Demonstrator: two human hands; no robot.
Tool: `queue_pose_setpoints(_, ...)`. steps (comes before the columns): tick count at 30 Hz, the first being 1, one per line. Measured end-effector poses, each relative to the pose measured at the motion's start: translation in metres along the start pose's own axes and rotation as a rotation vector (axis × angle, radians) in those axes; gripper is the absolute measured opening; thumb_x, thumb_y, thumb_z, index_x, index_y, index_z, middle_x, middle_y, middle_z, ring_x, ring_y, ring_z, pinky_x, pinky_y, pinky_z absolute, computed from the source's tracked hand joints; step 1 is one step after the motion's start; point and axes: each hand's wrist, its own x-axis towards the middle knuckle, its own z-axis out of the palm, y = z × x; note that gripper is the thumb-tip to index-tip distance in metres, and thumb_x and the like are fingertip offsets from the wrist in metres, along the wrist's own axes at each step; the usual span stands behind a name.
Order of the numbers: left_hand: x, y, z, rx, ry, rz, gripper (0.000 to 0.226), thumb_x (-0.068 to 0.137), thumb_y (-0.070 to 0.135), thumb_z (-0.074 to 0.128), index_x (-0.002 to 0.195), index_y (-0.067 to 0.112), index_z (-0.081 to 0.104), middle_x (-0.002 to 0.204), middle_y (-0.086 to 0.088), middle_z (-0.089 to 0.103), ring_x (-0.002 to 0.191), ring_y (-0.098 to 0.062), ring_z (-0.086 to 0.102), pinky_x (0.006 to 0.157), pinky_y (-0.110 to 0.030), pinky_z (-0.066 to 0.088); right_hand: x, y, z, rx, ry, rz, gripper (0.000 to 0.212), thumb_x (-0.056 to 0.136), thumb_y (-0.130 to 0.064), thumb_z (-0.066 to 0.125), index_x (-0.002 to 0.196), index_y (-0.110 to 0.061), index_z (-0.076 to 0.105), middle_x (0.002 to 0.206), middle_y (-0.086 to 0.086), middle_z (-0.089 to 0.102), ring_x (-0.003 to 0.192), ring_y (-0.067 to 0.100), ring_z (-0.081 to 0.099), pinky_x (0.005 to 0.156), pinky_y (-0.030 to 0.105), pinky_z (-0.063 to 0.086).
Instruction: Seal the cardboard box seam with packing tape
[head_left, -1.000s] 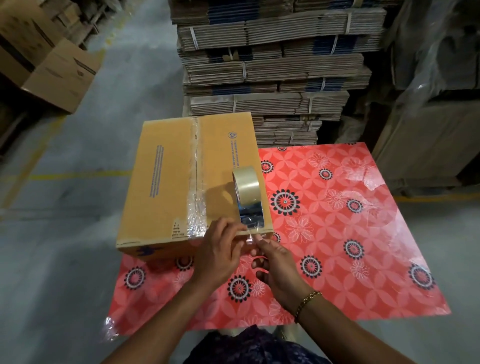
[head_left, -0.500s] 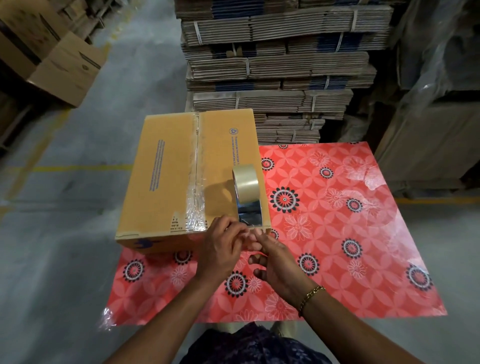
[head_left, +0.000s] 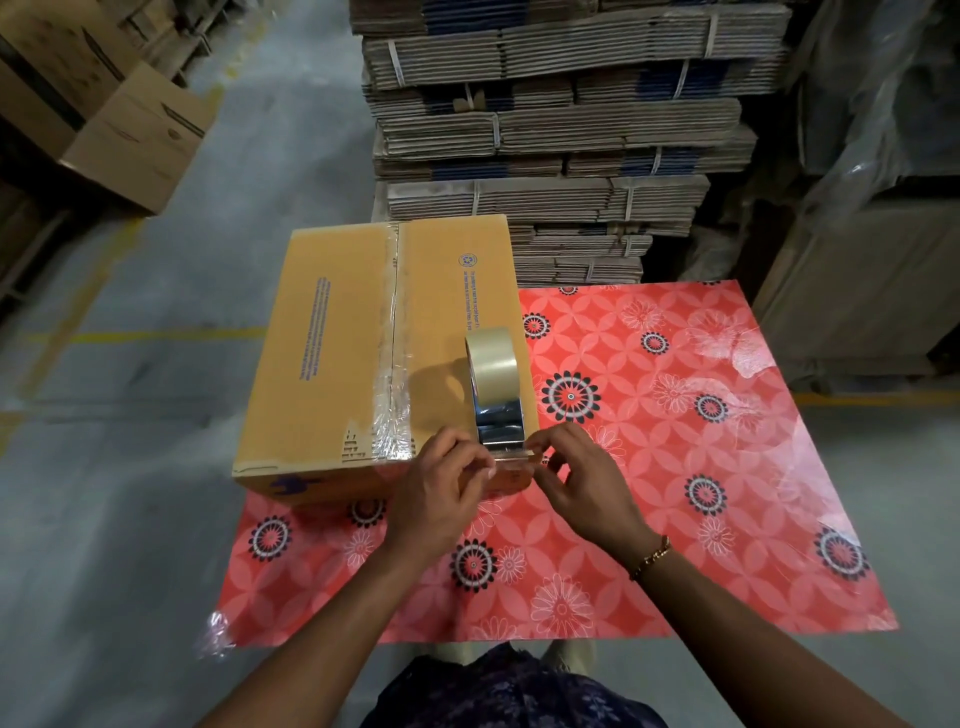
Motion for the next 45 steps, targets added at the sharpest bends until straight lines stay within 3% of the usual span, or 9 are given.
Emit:
queue_pose_setpoints(6,0.001,-0.008,0.002,-0.155,-0.057,-0.134,0.012,0.083,0.042,0.066,0.09,0.032,0.066,0.105,0.019,0.053,0.096,-0.009,0.062,0.071,-0.041,0.059,0.014,0.005,-0.008,0.005,-0.116,-0.001,0.012,0.093,-0.031,0.065,0.098,-0.022,0.069,0.1,-0.006,0.061,0.079,0.01,0.061,0.066,0.039,0.054)
queue_pose_setpoints(11,0.005,-0.009,0.001,-0.295,-0.096,-0.296,0.007,0.081,0.031,0.078,0.083,0.031,0.072,0.1,0.013,0.059,0.091,-0.008,0.062,0.079,-0.027,0.054,0.019,0.006,-0.012,0.111,-0.224,0.107,0.006,0.093,-0.024,0.068,0.095,-0.018,0.069,0.101,-0.002,0.064,0.085,0.014,0.064,0.074,0.032,0.055)
queue_pose_setpoints(16,0.008,0.0,-0.004,-0.533,-0.116,-0.502,0.013,0.082,0.021,0.081,0.077,0.03,0.074,0.09,0.004,0.068,0.071,-0.01,0.065,0.056,-0.022,0.051,0.025,-0.004,-0.015,0.334,-0.28,0.352,0.003,0.092,-0.011,0.067,0.092,-0.008,0.069,0.081,-0.002,0.068,0.061,0.0,0.058,0.053,0.019,0.046)
queue_pose_setpoints(21,0.014,0.011,-0.002,-0.662,-0.09,-0.709,0.005,0.083,0.013,0.079,0.085,0.012,0.074,0.078,-0.011,0.075,0.054,-0.014,0.068,0.046,-0.026,0.05,0.034,-0.009,-0.019,0.43,-0.321,0.541,0.01,0.089,-0.008,0.063,0.086,-0.013,0.071,0.076,0.005,0.07,0.065,0.011,0.062,0.051,0.026,0.045)
queue_pose_setpoints(26,0.022,0.015,0.007,-0.736,-0.011,-0.908,0.013,0.077,0.008,0.082,0.075,0.009,0.069,0.073,-0.015,0.073,0.042,-0.02,0.059,0.038,-0.023,0.047,0.041,-0.013,-0.015,0.449,-0.298,0.648,0.007,0.083,-0.009,0.064,0.081,-0.012,0.069,0.072,0.009,0.067,0.063,0.015,0.06,0.051,0.025,0.042)
queue_pose_setpoints(31,0.026,0.021,0.012,-0.755,0.027,-0.95,0.017,0.078,0.004,0.078,0.071,0.009,0.064,0.064,-0.012,0.069,0.047,-0.023,0.062,0.04,-0.024,0.05,0.039,-0.016,-0.01,0.523,-0.244,0.703,0.008,0.084,-0.006,0.065,0.078,-0.012,0.063,0.064,0.004,0.062,0.058,0.015,0.057,0.047,0.022,0.041)
queue_pose_setpoints(37,0.027,0.025,0.013,-0.769,0.032,-0.919,0.017,0.078,0.0,0.075,0.076,0.009,0.061,0.067,-0.011,0.07,0.053,-0.013,0.067,0.041,-0.024,0.049,0.021,-0.019,-0.001,0.713,-0.097,0.808,0.022,0.083,-0.014,0.068,0.101,-0.014,0.056,0.075,0.001,0.07,0.057,0.014,0.057,0.044,0.023,0.038)
queue_pose_setpoints(42,0.023,0.03,0.009,-0.8,0.014,-0.868,0.015,0.085,0.002,0.073,0.086,0.004,0.059,0.053,-0.001,0.068,0.044,-0.013,0.065,0.04,-0.021,0.048,0.009,-0.021,0.014,0.731,-0.118,0.793,0.042,0.089,-0.048,0.07,0.096,-0.006,0.07,0.074,-0.001,0.071,0.055,0.013,0.056,0.045,0.022,0.035)
queue_pose_setpoints(45,0.024,0.032,0.008,-0.818,-0.009,-0.862,0.017,0.085,0.001,0.072,0.085,0.005,0.056,0.053,-0.003,0.069,0.046,-0.014,0.067,0.041,-0.02,0.048,0.012,-0.021,0.023,0.742,-0.068,0.728,0.034,0.091,-0.04,0.072,0.087,-0.006,0.069,0.071,0.011,0.066,0.052,0.014,0.054,0.042,0.021,0.036)
